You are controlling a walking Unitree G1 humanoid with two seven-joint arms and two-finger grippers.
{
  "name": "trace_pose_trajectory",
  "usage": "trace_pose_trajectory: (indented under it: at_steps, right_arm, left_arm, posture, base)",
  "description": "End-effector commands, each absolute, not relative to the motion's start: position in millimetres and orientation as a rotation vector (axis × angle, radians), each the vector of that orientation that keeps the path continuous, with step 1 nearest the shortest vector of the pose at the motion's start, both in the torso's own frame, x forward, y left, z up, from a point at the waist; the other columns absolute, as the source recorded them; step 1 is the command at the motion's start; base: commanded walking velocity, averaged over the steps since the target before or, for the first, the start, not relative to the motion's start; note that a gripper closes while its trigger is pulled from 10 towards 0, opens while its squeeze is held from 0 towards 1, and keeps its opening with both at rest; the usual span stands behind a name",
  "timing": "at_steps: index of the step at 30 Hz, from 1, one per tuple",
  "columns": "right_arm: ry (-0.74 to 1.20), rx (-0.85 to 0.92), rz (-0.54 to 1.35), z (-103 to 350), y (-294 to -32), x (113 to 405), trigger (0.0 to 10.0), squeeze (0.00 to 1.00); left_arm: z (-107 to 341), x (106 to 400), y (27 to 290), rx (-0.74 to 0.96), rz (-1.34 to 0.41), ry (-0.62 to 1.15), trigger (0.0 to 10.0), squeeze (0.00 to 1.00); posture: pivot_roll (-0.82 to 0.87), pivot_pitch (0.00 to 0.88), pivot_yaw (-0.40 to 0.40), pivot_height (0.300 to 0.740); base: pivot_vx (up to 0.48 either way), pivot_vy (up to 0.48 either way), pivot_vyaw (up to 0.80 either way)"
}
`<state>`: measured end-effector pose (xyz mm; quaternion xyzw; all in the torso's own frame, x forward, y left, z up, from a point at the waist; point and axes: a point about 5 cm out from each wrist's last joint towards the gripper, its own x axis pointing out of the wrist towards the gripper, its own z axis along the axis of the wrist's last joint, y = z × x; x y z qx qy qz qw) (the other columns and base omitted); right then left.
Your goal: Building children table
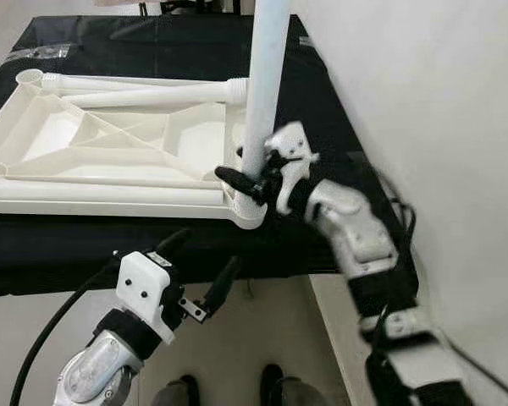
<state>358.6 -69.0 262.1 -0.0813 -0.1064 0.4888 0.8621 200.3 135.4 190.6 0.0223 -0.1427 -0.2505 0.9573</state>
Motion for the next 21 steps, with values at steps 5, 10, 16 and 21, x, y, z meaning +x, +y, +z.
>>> trace_pose_trajectory:
  at_steps: [5, 10, 16, 21]
  right_arm:
    - [-0.206, -0.190, 1.151, 255.3, -65.0, 357.1, 10.0, 0.00]
    - [-0.176, -0.223, 1.298, 254.7, -71.6, 366.2, 10.0, 0.00]
    - [-0.126, -0.209, 1.298, 246.1, -77.8, 373.8, 0.0, 0.00]
    - [-0.100, -0.195, 1.324, 240.3, -82.7, 374.1, 0.0, 0.00]
  left_arm:
    - [188.3, 197.8, 135.7, 0.041, -0.507, -0.271, 10.0, 0.00]
    - [189.4, 196.9, 136.4, 0.045, -0.506, -0.270, 10.0, 0.00]
    - [188.6, 195.5, 136.6, 0.045, -0.507, -0.263, 10.0, 0.00]
    - [187.9, 194.6, 137.6, 0.047, -0.505, -0.257, 10.0, 0.00]
  posture:
    - [0.14, 0.309, -0.098, 0.740]
    - [0.15, 0.319, -0.097, 0.740]
    - [0.16, 0.327, -0.097, 0.740]
    - [0.16, 0.330, -0.096, 0.740]
  base:
    - [0.000, 0.000, 0.00]
    - [0.000, 0.000, 0.00]
    - [0.000, 0.000, 0.00]
    - [0.000, 0.000, 0.00]
